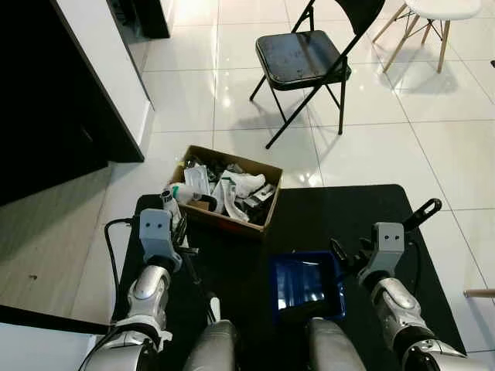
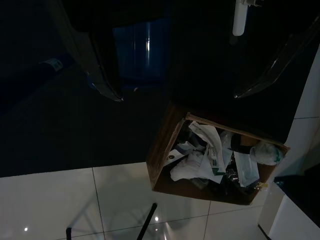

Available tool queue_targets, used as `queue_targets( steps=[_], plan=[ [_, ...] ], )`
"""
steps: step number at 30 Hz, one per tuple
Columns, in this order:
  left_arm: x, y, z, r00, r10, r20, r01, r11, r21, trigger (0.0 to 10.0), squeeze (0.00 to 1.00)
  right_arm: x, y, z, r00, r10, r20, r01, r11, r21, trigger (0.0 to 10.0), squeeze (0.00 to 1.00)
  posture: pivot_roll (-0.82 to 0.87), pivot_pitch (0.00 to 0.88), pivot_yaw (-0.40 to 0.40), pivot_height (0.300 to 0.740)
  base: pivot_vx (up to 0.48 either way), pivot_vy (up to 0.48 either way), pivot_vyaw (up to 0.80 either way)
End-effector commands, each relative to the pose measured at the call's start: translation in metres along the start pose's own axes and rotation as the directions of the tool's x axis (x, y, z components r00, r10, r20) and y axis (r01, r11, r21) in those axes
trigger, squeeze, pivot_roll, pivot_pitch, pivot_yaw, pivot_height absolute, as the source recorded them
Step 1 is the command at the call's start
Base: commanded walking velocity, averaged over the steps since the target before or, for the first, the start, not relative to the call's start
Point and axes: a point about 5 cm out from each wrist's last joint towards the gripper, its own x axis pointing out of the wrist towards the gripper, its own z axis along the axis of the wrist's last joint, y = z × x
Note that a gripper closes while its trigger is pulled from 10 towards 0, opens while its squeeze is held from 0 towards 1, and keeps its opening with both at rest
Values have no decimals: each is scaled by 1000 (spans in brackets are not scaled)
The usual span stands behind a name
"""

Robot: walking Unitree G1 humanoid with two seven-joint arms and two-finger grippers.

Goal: Sweep floor

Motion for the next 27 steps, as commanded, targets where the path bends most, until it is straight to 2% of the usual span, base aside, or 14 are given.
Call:
queue_targets(
  steps=[1,14,27],
  plan=[
    [-9,-6,-15,998,-10,-68,8,999,-36,9686,0,-3,-1,-6,1000,-6,-24,7,1000,10,10000,0,26,55,-17,740,0,0,0],
    [-8,-7,-15,998,-8,-66,5,999,-38,9882,0,-3,-2,-6,1000,-9,-26,9,1000,9,10000,0,25,56,-18,740,0,0,0],
    [-9,-6,-14,998,-13,-62,11,999,-40,8745,0,-3,-1,-6,1000,-11,-23,11,1000,14,10000,0,23,57,-16,740,0,0,0]
  ],
)
